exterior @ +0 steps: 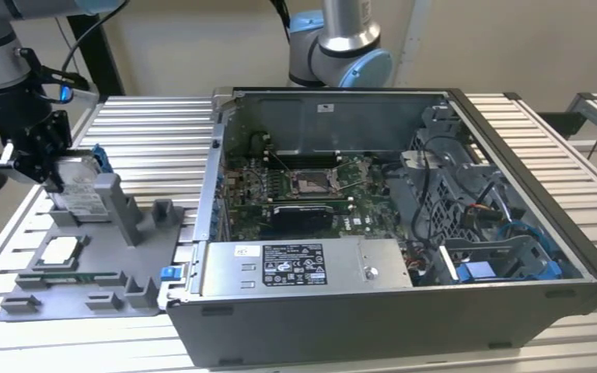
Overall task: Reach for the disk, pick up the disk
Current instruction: 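Pick up the disk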
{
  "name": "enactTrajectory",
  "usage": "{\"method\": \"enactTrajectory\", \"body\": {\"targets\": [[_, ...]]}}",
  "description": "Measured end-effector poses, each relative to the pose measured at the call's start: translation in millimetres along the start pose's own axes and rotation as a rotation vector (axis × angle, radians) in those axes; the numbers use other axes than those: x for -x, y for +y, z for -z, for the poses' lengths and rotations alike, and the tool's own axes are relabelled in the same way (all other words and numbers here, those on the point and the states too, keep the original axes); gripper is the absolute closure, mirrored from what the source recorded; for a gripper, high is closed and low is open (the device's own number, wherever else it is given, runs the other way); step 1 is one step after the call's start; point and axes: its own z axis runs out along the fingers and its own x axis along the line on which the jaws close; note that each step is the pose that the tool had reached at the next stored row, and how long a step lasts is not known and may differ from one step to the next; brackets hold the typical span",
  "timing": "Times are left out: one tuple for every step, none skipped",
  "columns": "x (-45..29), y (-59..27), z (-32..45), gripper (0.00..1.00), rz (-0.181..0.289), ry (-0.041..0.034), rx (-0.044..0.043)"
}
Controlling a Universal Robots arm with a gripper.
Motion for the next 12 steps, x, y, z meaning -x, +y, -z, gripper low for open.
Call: {"method": "enactTrajectory", "body": {"targets": [[0.0,0.0,0.0,1.00,0.000,-0.0001,-0.0001],[0.0,0.0,0.2,1.00,0.000,-0.0002,-0.0004],[0.0,0.0,0.6,1.00,0.000,-0.0003,-0.0004],[0.0,0.0,1.2,1.00,0.000,-0.0002,-0.0001],[0.0,0.1,2.0,1.00,0.000,-0.0001,0.0001],[0.0,0.1,2.7,1.00,0.000,-0.0001,-0.0001],[0.0,0.1,3.6,1.00,0.000,0.0000,-0.0001],[0.0,0.1,4.3,1.00,0.000,-0.0001,0.0000],[0.0,0.1,5.2,1.00,0.000,0.0000,0.0000],[0.0,0.1,6.2,1.00,0.000,0.0000,0.0001],[0.0,0.1,7.4,1.00,0.000,0.0000,0.0001],[-0.1,0.2,8.5,1.00,0.000,0.0000,0.0000]]}}
